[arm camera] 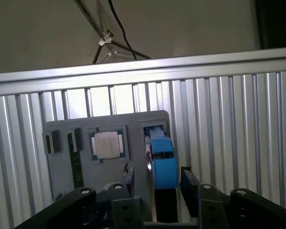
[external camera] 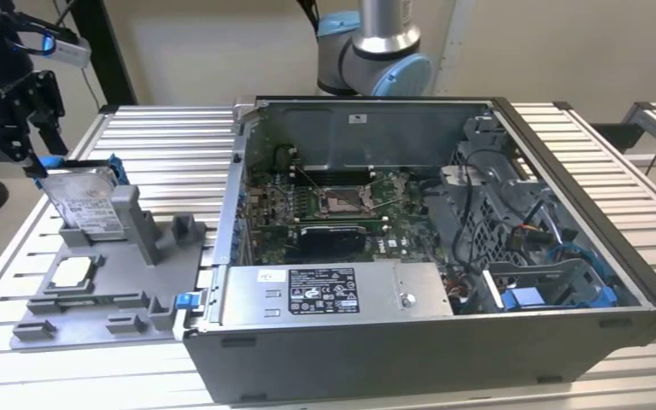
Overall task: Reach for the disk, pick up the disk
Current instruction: 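Pick up the disk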
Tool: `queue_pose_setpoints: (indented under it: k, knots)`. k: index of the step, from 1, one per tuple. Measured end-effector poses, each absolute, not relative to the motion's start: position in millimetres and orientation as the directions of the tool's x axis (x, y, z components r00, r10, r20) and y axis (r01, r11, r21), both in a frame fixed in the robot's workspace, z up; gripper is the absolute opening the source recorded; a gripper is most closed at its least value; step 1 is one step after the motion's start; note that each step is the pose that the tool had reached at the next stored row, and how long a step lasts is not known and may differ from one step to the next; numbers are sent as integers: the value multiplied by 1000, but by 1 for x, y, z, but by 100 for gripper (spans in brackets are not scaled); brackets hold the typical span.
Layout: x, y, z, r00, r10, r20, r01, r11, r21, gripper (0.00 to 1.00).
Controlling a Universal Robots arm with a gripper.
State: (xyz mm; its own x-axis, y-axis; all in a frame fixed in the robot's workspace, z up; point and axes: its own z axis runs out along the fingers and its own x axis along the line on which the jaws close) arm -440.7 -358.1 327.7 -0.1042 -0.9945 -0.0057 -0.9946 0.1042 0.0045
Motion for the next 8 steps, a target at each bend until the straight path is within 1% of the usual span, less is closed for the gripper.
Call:
queue_pose_setpoints:
  k: [8]
  knots:
    - [-441, -356, 313, -101, -995, -6, -995, 101, 4, 100]
